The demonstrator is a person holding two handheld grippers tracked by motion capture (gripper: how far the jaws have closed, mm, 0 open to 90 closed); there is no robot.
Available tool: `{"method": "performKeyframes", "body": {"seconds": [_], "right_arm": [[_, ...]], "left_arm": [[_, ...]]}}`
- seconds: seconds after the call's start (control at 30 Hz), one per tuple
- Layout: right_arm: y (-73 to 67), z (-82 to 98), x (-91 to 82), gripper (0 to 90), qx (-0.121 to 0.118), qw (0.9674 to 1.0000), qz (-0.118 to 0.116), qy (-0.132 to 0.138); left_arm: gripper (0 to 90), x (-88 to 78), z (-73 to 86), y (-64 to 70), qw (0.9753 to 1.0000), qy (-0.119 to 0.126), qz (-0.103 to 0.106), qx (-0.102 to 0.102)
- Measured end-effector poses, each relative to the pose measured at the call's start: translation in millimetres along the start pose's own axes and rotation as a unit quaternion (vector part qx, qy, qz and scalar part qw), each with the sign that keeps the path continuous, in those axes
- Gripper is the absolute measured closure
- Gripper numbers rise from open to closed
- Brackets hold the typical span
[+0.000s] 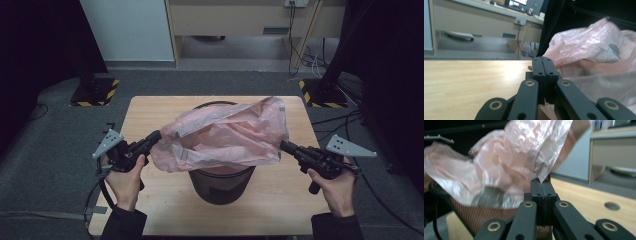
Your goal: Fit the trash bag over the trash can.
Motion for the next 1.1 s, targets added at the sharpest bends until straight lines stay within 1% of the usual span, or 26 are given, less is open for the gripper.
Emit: {"method": "performKeyframes", "body": {"seconds": [0.17,0.2,0.23,0.27,0.3,0.33,0.37,0.43,0.47,0.53,0.57,0.6,0.67,0.73,0.8,0.83,0.87,0.93,0.97,1.03,1.1], "right_arm": [[2.8,23.9,1.9,90.0,-0.003,0.9990,0.003,-0.045],[4.6,28.3,1.8,90.0,-0.007,0.9984,0.007,-0.056],[8.2,33.3,1.1,90.0,-0.018,0.9973,0.016,-0.070],[11.0,37.9,0.4,90.0,-0.020,0.9965,0.021,-0.078],[13.5,41.7,-0.4,90.0,-0.016,0.9964,0.022,-0.081],[15.4,44.5,-1.3,90.0,-0.011,0.9964,0.023,-0.081],[17.1,45.0,-2.1,90.0,-0.009,0.9968,0.023,-0.076],[18.2,40.0,-2.8,90.0,-0.006,0.9981,0.022,-0.057],[18.5,35.1,-2.1,88.6,-0.008,0.9990,0.020,-0.038],[18.2,21.8,-1.6,79.5,-0.013,0.9997,0.021,0.006],[18.0,17.3,-1.7,77.4,-0.013,0.9995,0.022,0.020],[18.0,11.6,-2.3,72.3,-0.013,0.9990,0.024,0.035],[18.5,-0.4,-3.7,65.0,-0.011,0.9971,0.029,0.070],[18.0,-11.7,-5.4,56.7,-0.006,0.9944,0.028,0.101],[14.5,-21.5,-6.5,51.7,-0.002,0.9919,0.015,0.126],[11.6,-26.5,-6.7,48.1,0.002,0.9901,0.010,0.140],[9.2,-30.9,-6.3,45.4,0.000,0.9885,0.004,0.151],[3.0,-35.8,-2.7,40.0,0.009,0.9874,-0.012,0.158],[1.5,-36.4,0.5,38.2,0.007,0.9875,-0.015,0.157],[0.1,-33.7,7.9,36.3,0.007,0.9888,-0.020,0.148],[1.8,-27.7,15.9,35.8,0.009,0.9907,-0.020,0.135]], "left_arm": [[90.0,3.7,23.4,1.7,0.9998,-0.022,0.001,-0.003],[90.0,4.5,28.2,1.1,0.9996,-0.027,0.000,-0.003],[90.0,5.2,32.7,-0.1,0.9995,-0.032,-0.001,-0.004],[90.0,5.9,36.5,-1.6,0.9994,-0.035,-0.001,-0.008],[90.0,6.3,38.2,-1.5,0.9993,-0.031,0.004,-0.018],[90.0,6.3,38.0,-0.7,0.9995,-0.023,0.012,-0.017],[89.6,5.4,37.6,0.5,0.9995,-0.019,0.021,-0.013],[87.9,4.1,35.9,2.7,0.9993,-0.008,0.035,-0.014],[87.6,3.5,35.2,3.2,0.9991,-0.005,0.039,-0.015],[87.4,1.8,34.7,4.4,0.9988,-0.001,0.046,-0.020],[87.4,1.0,35.2,5.1,0.9986,-0.001,0.050,-0.021],[87.5,-0.1,36.1,6.0,0.9984,-0.001,0.053,-0.022],[87.7,-2.2,38.0,8.3,0.9979,-0.001,0.059,-0.026],[87.8,-3.9,39.1,10.7,0.9975,-0.001,0.064,-0.029],[88.0,-4.8,38.9,12.8,0.9973,0.001,0.067,-0.029],[88.1,-5.1,38.4,13.8,0.9972,0.001,0.070,-0.028],[88.1,-5.3,37.6,15.0,0.9971,0.003,0.071,-0.028],[88.3,-5.2,36.9,17.8,0.9968,0.003,0.075,-0.028],[88.3,-5.1,36.8,19.3,0.9967,0.004,0.076,-0.027],[88.4,-5.1,37.4,22.3,0.9965,0.002,0.080,-0.026],[88.4,-5.2,37.6,24.1,0.9963,0.001,0.082,-0.024]]}}
Point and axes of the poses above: each handheld gripper's, and its own axes: x roughly forward along the jaws, z roughly out of its underside, y roughly to its right, the point moved 9 cm from there along x, roughly forward along the jaws, and after that the axes turned 15 degrees about y, right-handed, at the moved point
